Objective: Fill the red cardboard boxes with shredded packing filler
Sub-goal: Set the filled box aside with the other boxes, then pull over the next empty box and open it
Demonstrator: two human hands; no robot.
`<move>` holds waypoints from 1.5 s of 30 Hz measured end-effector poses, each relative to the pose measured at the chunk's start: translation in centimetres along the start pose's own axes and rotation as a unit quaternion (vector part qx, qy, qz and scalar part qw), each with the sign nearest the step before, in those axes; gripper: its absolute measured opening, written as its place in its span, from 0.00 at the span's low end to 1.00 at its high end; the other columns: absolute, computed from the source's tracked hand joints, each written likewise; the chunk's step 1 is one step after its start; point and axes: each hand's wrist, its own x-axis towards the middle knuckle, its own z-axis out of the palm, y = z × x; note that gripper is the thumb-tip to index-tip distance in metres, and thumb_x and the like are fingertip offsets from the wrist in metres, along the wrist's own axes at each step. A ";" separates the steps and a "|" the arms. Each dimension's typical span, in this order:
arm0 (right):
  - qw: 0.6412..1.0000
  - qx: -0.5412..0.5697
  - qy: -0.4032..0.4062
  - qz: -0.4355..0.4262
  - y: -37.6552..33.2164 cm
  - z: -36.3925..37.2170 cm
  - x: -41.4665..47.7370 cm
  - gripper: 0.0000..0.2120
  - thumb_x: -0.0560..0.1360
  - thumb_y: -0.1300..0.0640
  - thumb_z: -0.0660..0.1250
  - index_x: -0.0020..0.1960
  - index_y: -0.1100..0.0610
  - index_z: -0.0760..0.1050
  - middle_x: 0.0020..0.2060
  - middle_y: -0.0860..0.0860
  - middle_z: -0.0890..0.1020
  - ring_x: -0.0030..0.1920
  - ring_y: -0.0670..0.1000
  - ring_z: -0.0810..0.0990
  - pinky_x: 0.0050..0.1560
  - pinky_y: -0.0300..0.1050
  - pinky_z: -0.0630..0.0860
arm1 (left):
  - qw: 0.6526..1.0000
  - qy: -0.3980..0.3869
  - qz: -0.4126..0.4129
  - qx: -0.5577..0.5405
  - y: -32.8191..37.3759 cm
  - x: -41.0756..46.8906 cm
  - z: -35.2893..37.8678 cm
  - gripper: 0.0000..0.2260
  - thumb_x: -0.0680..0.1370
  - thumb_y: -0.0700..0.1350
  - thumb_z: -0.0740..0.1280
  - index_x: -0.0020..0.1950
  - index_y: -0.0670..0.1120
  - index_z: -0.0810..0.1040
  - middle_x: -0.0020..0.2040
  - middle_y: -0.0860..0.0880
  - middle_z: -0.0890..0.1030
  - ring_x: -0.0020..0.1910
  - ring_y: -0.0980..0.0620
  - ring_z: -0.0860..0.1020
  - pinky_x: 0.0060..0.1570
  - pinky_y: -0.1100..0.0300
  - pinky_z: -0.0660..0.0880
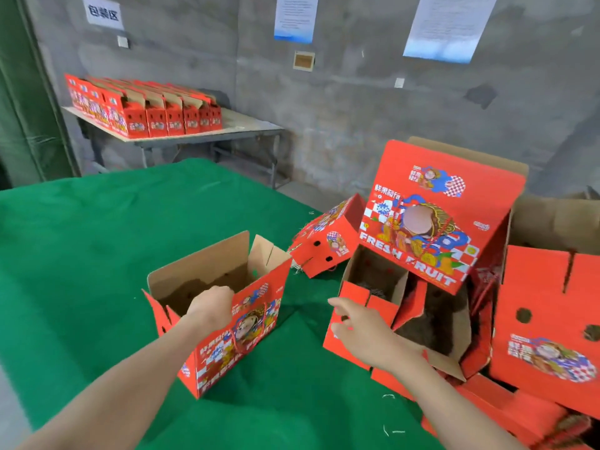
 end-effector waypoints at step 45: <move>0.895 0.090 0.095 0.427 25.1 -1.7 -38.0 0.13 0.75 0.67 0.59 0.59 0.62 0.72 0.51 0.59 0.79 0.50 0.57 0.79 0.57 0.53 0.74 | 0.897 -0.022 0.441 0.027 39.9 -17.6 11.5 0.33 0.77 0.52 0.64 0.76 0.47 0.50 0.75 0.44 0.58 0.75 0.44 0.53 0.72 0.42 0.44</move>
